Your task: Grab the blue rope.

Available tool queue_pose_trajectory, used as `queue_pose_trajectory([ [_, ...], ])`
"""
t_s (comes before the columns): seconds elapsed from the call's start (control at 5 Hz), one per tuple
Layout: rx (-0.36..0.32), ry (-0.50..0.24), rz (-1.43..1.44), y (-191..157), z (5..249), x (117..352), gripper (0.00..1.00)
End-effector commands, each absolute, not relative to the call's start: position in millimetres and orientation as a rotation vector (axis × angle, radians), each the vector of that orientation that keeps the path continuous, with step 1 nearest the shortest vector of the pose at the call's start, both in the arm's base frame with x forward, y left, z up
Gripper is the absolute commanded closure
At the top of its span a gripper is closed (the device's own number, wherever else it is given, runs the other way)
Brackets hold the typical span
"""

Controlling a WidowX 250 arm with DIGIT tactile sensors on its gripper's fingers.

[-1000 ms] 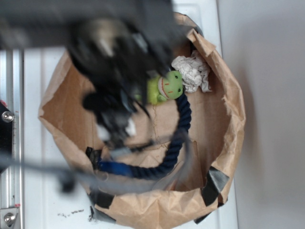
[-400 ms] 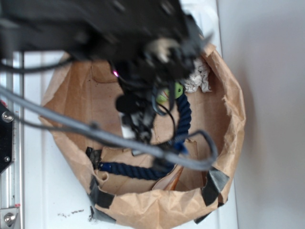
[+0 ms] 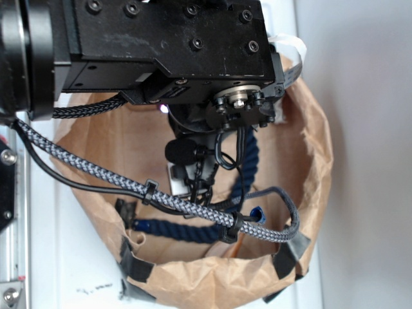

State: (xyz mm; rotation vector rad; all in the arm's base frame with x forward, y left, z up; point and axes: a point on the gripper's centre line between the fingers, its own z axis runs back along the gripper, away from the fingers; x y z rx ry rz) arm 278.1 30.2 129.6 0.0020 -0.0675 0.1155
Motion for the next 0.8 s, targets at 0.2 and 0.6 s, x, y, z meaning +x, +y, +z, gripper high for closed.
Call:
queue_pose_trajectory([
  [0.2,0.054,-0.16,0.111,20.6,115.6,295.3,0.0],
  [0.6,0.036,-0.145,-0.006,-13.8,83.0,283.2,0.0],
])
